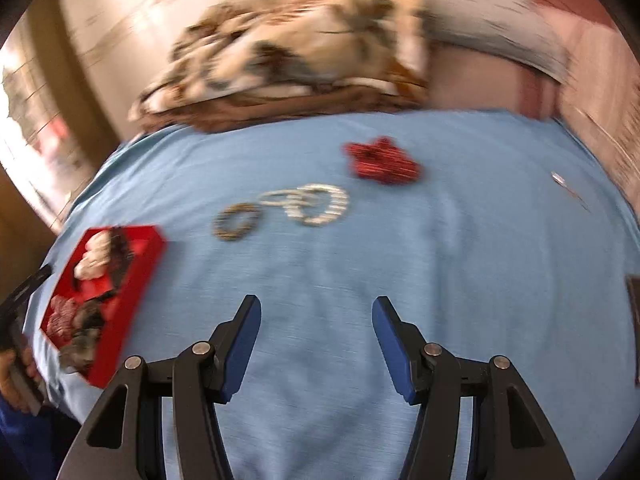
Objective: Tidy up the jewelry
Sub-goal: 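Move both tools back toward the loose bracelets on the bed, then grasp the leopard-print bracelet with the left tool while the right tool grasps a pearl bracelet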
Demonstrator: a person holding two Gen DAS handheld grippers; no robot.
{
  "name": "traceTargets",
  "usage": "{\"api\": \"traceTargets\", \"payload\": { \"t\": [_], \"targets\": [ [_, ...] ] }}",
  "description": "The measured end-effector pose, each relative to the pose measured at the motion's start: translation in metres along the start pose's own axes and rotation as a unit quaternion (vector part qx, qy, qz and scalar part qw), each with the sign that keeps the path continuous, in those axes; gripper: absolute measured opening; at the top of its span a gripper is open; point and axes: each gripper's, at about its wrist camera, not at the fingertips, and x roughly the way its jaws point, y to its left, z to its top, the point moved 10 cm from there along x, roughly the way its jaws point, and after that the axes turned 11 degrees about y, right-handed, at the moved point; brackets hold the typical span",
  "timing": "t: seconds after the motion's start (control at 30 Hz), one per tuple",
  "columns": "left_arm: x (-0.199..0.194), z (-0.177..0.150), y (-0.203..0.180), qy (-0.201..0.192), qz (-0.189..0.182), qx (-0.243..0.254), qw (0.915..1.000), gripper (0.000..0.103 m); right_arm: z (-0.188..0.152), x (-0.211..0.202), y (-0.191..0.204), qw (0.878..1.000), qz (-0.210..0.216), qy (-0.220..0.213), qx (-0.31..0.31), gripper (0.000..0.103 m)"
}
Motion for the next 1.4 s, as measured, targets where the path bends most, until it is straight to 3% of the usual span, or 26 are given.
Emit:
{"api": "traceTargets", "payload": {
  "t": [0.17, 0.33, 0.43, 0.63, 0.7, 0.8, 1.07, 1.27, 1.4],
  "targets": [
    [-0.044, -0.003, -0.057, -0.016, -0.031, 0.054, 0.9979, 0.052, 0.000, -0.001, -0.037, 1.000, -0.010, -0.003, 0.019, 0.062],
    [-0.068, -0.003, -0.136, 0.002, -0.086, 0.098, 0.9915, 0.052, 0.012, 0.019, -0.038, 1.000, -0.005, -0.001, 0.012, 0.062],
    [-0.064, -0.006, -0.191, 0.019, -0.119, 0.120, 0.9853, 0.053, 0.019, 0.033, -0.029, 1.000, 0.006, 0.001, 0.006, 0.062],
    [-0.016, -0.017, -0.269, 0.048, -0.118, 0.158, 0.9791, 0.052, 0.043, 0.062, -0.013, 1.000, 0.014, 0.004, -0.025, 0.061],
    [0.010, -0.019, -0.283, 0.068, -0.110, 0.158, 0.9790, 0.052, 0.052, 0.075, -0.010, 0.999, 0.019, 0.009, -0.031, 0.055],
    [0.053, -0.017, -0.291, 0.096, -0.084, 0.149, 0.9805, 0.052, 0.064, 0.092, -0.007, 0.999, 0.026, 0.018, -0.030, 0.054],
    [0.136, -0.001, -0.284, 0.147, -0.044, 0.107, 0.9824, 0.052, 0.092, 0.136, 0.002, 0.998, 0.031, 0.038, -0.034, 0.049],
    [0.160, -0.001, -0.285, 0.160, -0.041, 0.091, 0.9821, 0.052, 0.103, 0.150, 0.006, 0.998, 0.017, 0.035, -0.042, 0.049],
    [0.159, -0.001, -0.291, 0.136, -0.020, 0.105, 0.9850, 0.052, 0.107, 0.159, 0.010, 0.997, -0.032, 0.035, -0.066, 0.038]
  ]
}}
